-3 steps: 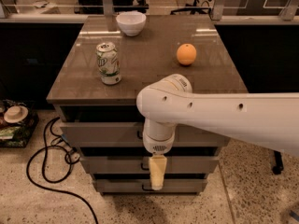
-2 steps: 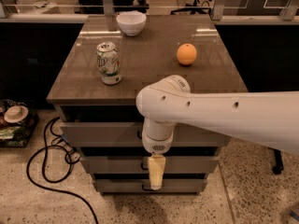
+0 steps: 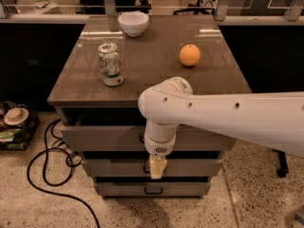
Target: Open top drawer
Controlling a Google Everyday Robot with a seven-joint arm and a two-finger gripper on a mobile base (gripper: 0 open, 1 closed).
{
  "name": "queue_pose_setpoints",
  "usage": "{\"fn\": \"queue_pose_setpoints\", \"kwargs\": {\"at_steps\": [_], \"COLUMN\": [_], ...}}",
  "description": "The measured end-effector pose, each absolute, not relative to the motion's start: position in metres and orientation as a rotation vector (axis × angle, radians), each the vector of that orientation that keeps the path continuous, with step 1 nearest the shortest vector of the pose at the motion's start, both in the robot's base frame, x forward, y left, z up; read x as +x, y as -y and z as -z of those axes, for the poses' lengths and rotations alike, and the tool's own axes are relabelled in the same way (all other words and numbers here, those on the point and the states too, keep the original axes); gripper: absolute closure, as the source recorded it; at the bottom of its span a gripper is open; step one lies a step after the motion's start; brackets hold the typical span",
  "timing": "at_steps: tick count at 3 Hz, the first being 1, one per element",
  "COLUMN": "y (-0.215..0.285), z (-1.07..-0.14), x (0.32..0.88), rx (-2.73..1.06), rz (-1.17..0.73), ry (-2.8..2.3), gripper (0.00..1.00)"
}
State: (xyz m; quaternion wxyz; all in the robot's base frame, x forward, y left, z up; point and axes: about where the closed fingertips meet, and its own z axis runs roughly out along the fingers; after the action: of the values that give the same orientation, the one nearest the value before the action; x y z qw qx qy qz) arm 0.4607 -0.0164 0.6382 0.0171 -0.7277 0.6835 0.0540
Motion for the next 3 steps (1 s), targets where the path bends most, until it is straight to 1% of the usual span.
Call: {"fn": "queue_pose_setpoints", "kwargs": {"at_steps": [2,3], "y": [0.0166,0.0168], "z": [-0.6387,-0.6387], "x": [0.4604,0.4593], "rx": [-2.262,-2.263], "rz": [-0.167,-0.167], "ry": [-2.124,-2.124], "gripper": [0.85,1.00]}}
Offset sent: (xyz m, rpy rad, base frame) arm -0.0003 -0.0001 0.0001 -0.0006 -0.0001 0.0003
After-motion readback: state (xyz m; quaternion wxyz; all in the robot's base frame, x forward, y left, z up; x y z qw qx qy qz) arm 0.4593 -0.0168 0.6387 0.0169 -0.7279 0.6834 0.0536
